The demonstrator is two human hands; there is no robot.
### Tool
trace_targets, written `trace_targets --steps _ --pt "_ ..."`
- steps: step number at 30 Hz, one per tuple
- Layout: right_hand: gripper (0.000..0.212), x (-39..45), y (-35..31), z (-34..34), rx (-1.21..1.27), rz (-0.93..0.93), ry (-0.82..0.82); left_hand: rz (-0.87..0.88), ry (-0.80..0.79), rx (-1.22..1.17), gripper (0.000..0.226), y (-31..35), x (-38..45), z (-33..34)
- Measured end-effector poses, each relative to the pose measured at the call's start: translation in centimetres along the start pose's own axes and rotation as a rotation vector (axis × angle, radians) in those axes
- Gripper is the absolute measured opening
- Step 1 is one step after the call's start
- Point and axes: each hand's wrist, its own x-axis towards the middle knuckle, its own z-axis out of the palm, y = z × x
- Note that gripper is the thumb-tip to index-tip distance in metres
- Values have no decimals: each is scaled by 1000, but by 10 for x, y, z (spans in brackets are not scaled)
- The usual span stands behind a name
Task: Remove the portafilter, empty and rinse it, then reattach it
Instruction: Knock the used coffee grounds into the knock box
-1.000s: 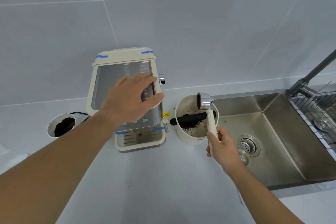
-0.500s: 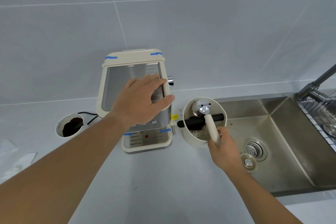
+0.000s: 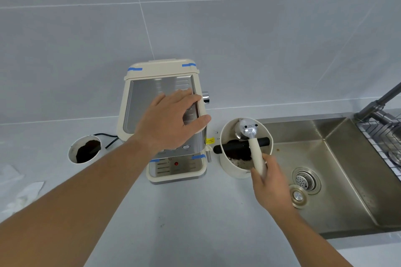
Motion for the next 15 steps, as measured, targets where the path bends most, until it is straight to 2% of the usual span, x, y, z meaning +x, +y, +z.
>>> trace_targets --steps 15 --pt "38 -3 3 2 18 11 -12 -5 7 -4 70 -1 0 1"
